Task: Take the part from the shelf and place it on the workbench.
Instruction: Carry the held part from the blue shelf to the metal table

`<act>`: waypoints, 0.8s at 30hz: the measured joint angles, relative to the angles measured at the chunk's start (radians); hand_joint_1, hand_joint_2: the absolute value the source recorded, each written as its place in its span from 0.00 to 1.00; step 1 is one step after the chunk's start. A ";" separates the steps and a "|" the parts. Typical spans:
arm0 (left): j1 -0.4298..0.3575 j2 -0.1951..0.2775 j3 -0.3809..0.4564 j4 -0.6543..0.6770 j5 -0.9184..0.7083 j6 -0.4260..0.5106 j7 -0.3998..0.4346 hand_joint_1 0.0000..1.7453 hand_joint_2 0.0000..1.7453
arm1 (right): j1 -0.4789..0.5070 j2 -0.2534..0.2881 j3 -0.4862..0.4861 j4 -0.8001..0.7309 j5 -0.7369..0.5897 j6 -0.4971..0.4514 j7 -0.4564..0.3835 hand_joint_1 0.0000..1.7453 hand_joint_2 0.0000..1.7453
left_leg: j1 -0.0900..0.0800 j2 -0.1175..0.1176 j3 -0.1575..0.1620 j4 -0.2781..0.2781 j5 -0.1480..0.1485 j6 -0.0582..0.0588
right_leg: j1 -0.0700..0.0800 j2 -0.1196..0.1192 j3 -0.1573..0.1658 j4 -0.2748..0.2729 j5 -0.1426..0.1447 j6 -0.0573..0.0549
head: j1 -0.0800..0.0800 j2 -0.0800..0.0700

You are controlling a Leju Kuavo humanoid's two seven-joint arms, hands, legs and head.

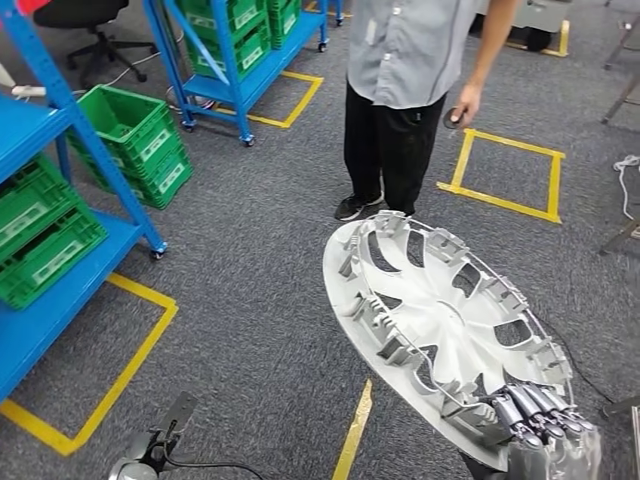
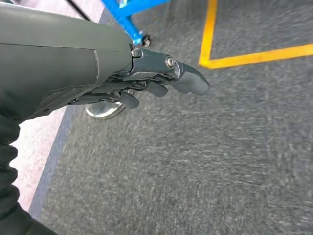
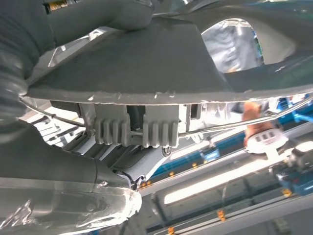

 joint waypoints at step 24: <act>0.002 0.006 0.000 0.001 0.000 -0.025 -0.018 0.00 1.00 | 0.015 0.000 -0.011 -0.003 0.015 0.000 0.015 1.00 1.00 | 0.011 -0.058 -0.034 0.020 0.010 0.011 | -0.006 0.052 -0.119 0.202 -0.085 0.007 | 0.000 0.000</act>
